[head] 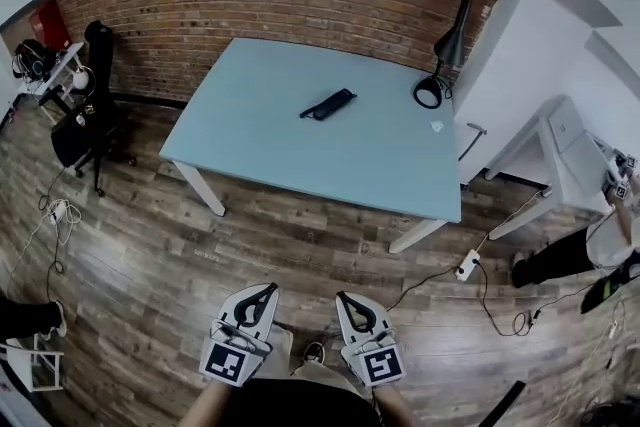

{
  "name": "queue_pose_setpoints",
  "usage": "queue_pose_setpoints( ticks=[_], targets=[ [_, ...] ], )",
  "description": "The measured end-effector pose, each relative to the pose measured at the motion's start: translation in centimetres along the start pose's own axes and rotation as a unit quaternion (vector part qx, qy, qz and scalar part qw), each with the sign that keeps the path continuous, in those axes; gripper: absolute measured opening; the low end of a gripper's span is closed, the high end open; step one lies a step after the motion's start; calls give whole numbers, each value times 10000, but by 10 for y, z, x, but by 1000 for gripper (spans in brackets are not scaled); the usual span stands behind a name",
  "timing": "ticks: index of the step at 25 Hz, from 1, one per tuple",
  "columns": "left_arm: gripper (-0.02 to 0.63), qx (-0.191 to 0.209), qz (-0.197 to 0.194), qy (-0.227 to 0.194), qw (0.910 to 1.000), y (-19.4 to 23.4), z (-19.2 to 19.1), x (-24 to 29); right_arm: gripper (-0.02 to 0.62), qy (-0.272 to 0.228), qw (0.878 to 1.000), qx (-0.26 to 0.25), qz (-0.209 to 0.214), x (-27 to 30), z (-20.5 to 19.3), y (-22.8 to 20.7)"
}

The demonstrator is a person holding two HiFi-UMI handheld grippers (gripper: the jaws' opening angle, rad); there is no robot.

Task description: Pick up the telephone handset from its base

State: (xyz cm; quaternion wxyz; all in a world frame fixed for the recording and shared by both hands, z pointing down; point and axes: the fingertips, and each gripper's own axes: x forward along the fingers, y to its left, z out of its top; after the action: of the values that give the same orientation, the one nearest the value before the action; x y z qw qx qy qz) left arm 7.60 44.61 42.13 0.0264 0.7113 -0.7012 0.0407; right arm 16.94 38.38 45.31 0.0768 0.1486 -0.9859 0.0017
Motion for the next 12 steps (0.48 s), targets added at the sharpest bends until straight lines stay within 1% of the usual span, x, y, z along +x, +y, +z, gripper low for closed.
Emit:
queue_pose_setpoints(
  ticks=[6, 9, 12],
  targets=[
    [6, -46, -135, 18, 9999, 58, -6, 19, 23, 161, 9991, -38, -383, 41, 15, -19],
    [5, -37, -290, 13, 9996, 87, -5, 30, 23, 241, 9984, -203, -476, 74, 29, -24],
    [5, 21, -491, 45, 9988, 112, -8, 36, 23, 250, 9978, -346, -508, 107, 43, -19]
  ],
)
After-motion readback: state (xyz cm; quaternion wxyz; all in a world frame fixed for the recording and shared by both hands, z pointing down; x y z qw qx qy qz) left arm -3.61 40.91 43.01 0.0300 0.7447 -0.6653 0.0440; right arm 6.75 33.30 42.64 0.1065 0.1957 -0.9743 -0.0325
